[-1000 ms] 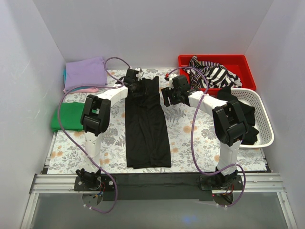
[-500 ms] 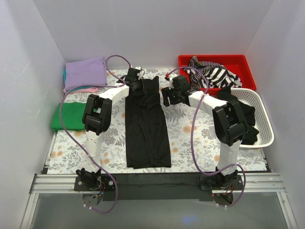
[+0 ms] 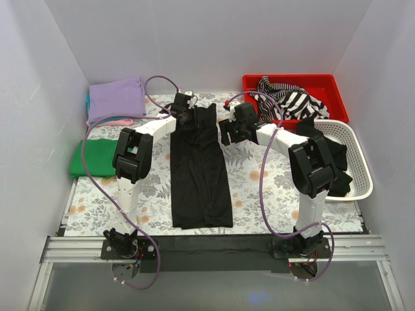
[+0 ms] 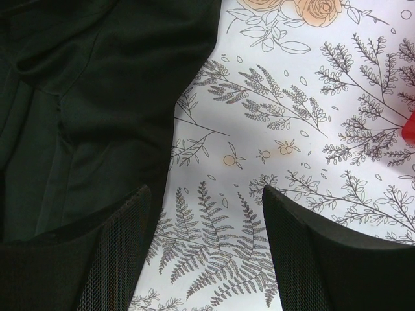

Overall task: Fold and stack the t-shirts
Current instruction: Fold the tshirt

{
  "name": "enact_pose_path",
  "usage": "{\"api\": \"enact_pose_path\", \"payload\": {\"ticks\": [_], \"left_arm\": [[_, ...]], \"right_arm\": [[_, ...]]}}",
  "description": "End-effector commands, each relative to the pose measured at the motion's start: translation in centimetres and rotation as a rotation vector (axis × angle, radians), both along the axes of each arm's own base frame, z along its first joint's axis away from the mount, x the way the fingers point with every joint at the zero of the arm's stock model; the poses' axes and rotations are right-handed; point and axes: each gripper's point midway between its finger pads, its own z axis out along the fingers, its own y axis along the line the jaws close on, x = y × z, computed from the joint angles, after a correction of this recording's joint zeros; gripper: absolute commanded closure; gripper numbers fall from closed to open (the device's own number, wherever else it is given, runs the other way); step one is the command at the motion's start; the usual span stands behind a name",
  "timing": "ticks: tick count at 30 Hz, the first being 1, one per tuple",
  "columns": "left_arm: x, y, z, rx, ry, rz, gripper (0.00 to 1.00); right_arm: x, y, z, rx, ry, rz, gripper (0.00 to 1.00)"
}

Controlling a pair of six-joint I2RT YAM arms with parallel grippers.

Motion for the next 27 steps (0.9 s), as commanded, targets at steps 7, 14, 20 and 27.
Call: {"api": "enact_pose_path", "payload": {"ticks": [7,14,20,27], "left_arm": [[-0.1,-1.4,2.9,-0.033,-0.058,-0.045,0.79],[-0.3,-1.2,3.1,-0.022,-0.066,-0.043,1.00],[-0.3,0.7,6.3,0.025,-0.141,0.030,1.00],[-1.1,3.8,8.2,0.067,-0.180,0.169,1.00]], "right_arm": [[0.3,0.6,-0.8,0.030,0.017,0.004,0.25],[0.3,0.6,-1.1,0.024,0.024,0.004,0.26],[0.2,0.7,-0.8,0.034,0.023,0.008,0.26],[-0.1,1.0,-0.8,0.048,0.033,0.024,0.26]]}}
